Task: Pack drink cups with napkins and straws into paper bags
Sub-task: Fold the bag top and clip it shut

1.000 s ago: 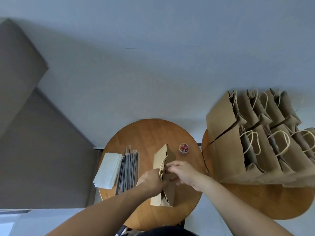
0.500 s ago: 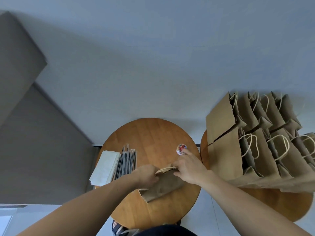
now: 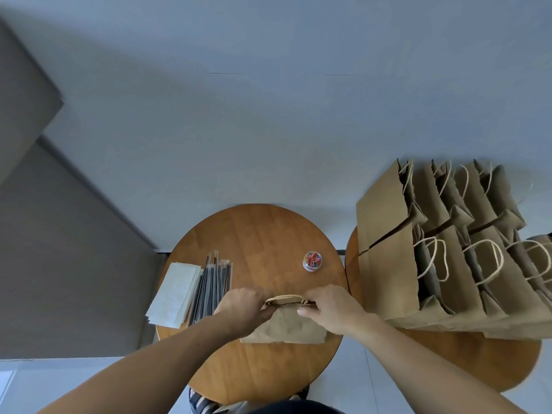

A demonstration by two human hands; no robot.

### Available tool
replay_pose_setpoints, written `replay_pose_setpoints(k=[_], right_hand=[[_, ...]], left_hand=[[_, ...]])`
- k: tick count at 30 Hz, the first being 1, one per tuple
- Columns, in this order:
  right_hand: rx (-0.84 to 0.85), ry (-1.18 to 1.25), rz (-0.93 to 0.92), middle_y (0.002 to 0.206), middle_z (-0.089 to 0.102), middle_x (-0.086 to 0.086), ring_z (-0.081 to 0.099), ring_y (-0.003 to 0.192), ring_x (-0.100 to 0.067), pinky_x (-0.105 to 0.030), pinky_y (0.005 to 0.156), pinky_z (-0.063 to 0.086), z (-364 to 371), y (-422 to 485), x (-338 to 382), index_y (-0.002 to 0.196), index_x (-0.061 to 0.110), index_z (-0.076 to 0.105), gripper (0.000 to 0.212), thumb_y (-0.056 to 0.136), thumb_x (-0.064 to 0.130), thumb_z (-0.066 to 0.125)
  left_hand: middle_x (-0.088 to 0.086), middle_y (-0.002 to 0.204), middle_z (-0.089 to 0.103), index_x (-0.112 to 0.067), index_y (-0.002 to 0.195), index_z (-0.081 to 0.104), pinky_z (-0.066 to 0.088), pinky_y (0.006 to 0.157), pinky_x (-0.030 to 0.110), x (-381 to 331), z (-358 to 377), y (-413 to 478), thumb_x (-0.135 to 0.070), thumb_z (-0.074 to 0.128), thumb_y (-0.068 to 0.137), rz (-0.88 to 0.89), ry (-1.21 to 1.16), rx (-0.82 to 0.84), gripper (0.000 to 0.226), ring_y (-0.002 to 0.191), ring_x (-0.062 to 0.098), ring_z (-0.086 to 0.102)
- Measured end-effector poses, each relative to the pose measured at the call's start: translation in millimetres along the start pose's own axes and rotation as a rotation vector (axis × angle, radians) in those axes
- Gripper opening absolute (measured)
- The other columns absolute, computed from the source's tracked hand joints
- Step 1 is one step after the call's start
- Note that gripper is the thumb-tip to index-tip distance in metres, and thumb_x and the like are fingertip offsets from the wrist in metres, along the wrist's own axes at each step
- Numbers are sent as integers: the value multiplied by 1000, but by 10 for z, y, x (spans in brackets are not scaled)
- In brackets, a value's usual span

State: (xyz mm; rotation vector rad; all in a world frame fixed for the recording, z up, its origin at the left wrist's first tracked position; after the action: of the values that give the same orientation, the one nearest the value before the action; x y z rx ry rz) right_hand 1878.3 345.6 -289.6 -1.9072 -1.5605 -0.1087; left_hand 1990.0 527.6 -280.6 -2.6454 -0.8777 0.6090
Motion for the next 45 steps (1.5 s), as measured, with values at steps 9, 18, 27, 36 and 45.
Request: replay_pose_setpoints(k=[9, 18, 27, 36, 45], right_hand=[[-36, 351, 308, 97, 72, -11, 69, 87, -27, -44, 81, 55, -263, 520, -571, 101, 5, 71, 27, 97, 19, 49], [-56, -45, 319, 95, 68, -7, 63, 91, -24, -33, 73, 54, -106, 1322, -1089, 95, 14, 68, 23, 97, 16, 45], [-11, -271, 244, 77, 69, -5, 66, 73, -24, -38, 68, 60, 269, 1911, -1344, 92, 14, 72, 14, 84, 15, 61], [98, -361, 289, 72, 65, 0, 63, 65, -16, -30, 67, 58, 276, 2017, -1327, 89, 16, 72, 15, 90, 17, 57], [11, -336, 230, 98, 67, -1, 61, 84, -18, -29, 72, 54, 279, 1922, -1417, 118, 18, 62, 27, 95, 31, 55]], left_hand=[[-9, 56, 42, -39, 71, 52, 28, 47, 26, 88, -92, 278, -53, 46, 99, -51, -142, 105, 32, 50, 6, 40], [-1, 91, 70, -24, 111, 69, 52, 80, 38, 176, -40, 575, -45, 50, 100, -67, -319, 235, 30, 82, 15, 62], [-8, 97, 73, -27, 110, 72, 50, 81, 28, 306, 61, 718, -37, 56, 99, -81, -435, 216, 22, 86, 9, 62], [-18, 82, 66, -30, 108, 73, 42, 67, 21, 323, 116, 702, -42, 55, 98, -76, -426, 176, 23, 77, 6, 55], [-12, 96, 72, -33, 110, 71, 52, 82, 34, 301, 83, 679, -41, 53, 99, -78, -428, 227, 23, 86, 8, 62]])
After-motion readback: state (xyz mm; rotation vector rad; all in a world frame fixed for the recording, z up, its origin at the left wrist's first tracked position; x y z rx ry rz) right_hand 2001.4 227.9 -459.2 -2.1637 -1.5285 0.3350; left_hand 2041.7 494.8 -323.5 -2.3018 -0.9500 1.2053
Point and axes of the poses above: each hand's wrist, its own y-axis towards the middle knuckle, its own z-axis out of the palm, x = y × z, the point moved 2 cm from there along y, towards the middle knuckle
